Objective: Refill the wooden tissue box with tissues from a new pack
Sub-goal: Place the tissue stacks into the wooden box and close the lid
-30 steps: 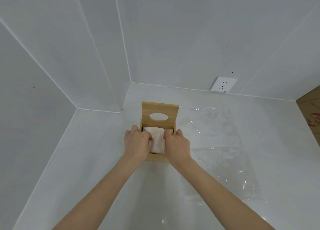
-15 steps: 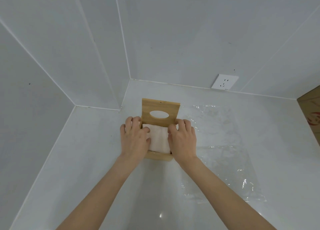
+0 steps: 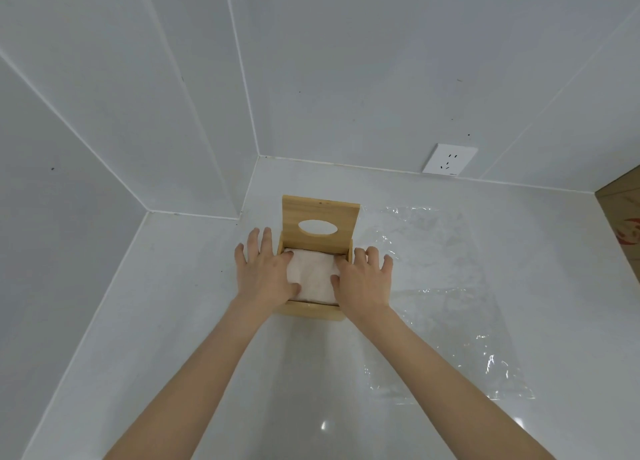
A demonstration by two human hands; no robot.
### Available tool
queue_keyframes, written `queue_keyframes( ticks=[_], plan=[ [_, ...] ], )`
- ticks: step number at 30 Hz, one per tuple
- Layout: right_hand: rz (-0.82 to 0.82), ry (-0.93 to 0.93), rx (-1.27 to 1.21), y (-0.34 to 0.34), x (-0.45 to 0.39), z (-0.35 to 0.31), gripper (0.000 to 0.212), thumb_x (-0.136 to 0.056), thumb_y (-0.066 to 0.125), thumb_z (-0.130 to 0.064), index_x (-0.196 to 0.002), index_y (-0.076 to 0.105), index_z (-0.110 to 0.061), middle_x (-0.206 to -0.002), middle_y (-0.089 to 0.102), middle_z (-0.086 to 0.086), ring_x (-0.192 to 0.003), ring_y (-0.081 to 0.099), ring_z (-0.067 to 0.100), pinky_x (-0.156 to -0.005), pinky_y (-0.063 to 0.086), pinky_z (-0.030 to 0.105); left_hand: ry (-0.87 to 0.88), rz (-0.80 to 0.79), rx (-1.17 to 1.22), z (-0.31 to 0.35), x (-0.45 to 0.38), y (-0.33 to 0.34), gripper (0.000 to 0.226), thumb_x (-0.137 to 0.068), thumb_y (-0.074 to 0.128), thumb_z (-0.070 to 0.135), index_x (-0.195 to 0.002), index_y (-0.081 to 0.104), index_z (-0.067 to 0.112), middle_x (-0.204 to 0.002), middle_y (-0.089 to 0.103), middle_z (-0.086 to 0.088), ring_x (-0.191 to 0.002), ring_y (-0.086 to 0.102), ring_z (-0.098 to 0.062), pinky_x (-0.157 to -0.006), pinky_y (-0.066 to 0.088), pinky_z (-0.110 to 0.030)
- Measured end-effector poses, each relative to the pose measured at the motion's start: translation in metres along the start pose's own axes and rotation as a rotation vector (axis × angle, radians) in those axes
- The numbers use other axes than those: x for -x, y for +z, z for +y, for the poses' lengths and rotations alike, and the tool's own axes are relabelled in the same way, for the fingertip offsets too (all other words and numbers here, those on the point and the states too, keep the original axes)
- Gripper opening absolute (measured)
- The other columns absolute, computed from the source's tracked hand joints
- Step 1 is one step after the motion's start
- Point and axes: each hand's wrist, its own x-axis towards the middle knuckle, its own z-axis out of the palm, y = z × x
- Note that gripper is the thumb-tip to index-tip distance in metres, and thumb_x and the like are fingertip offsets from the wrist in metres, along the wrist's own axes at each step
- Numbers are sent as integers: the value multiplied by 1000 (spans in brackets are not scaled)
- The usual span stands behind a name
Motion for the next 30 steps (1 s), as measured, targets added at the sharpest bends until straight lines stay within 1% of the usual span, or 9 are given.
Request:
queue_keyframes(
  ticks=[6, 9, 12, 18, 24, 26, 27, 29, 30],
  plan=[
    [-50, -19, -41, -6, 0, 4, 36, -92, 41, -28, -127, 48, -19, -130, 47, 9, -132, 26, 30, -112, 15, 50, 4, -48, 3, 2, 2, -5, 66, -69, 69, 45, -128, 47, 27, -156, 3, -12, -142, -10, -30, -114, 5, -50],
    [-78, -31, -116, -11, 2, 10, 46, -82, 51, -31, -126, 46, -20, -130, 45, 8, -132, 24, 30, -111, 16, 48, 8, -82, 26, 2, 4, -7, 76, -65, 72, 45, -132, 39, 28, -156, 2, -12, -142, -10, -31, -113, 5, -50],
    [-131, -46, -74, -17, 4, 10, 53, -74, 59, -30, -124, 46, -18, -132, 41, 9, -135, 19, 30, -113, 13, 50, -20, -128, -10, 1, 4, -8, 80, -65, 72, 45, -134, 34, 29, -155, 1, -14, -142, -10, -33, -113, 6, -51],
    [-183, -88, 151, -22, -3, 1, 50, -77, 57, -25, -124, 45, -8, -142, 31, 15, -138, 12, 31, -116, 4, 53, -18, -122, -102, 5, -2, -5, 78, -66, 72, 42, -131, 35, 24, -155, 2, -14, -142, -9, -33, -113, 9, -49],
    [-196, -81, 17, -24, 0, 6, 49, -77, 57, -19, -125, 46, -14, -138, 36, 11, -138, 15, 31, -115, 10, 48, -4, -136, -38, 2, -1, -7, 77, -66, 72, 39, -132, 35, 25, -154, 6, -14, -142, -6, -32, -113, 11, -47],
    [-147, -105, -135, -30, 2, 12, 44, -79, 57, -21, -122, 53, -19, -134, 43, 7, -136, 22, 29, -112, 18, 41, 0, -125, 85, -1, 2, -16, 67, -69, 71, 37, -129, 44, 25, -153, 16, -13, -142, 3, -29, -112, 18, -44],
    [-86, -104, -214, -34, 3, 15, 37, -82, 55, -21, -119, 58, -20, -130, 50, 5, -132, 30, 28, -107, 26, 38, -7, -77, 197, -2, 3, -22, 58, -71, 70, 35, -124, 49, 23, -149, 27, -11, -140, 15, -27, -108, 25, -42],
    [82, -57, -335, -46, 2, 22, 25, -87, 48, -20, -104, 65, -16, -112, 64, 3, -113, 50, 26, -91, 42, 36, -48, 103, 465, -4, 4, -35, 39, -76, 67, 30, -111, 55, 19, -130, 51, -5, -122, 43, -24, -92, 39, -37],
    [162, -15, -410, -54, 1, 24, 22, -88, 47, -20, -99, 65, -14, -102, 68, 3, -102, 57, 26, -82, 46, 35, -61, 199, 572, -5, 4, -42, 34, -78, 66, 28, -107, 54, 18, -121, 56, -2, -111, 52, -22, -85, 43, -35]
  ],
)
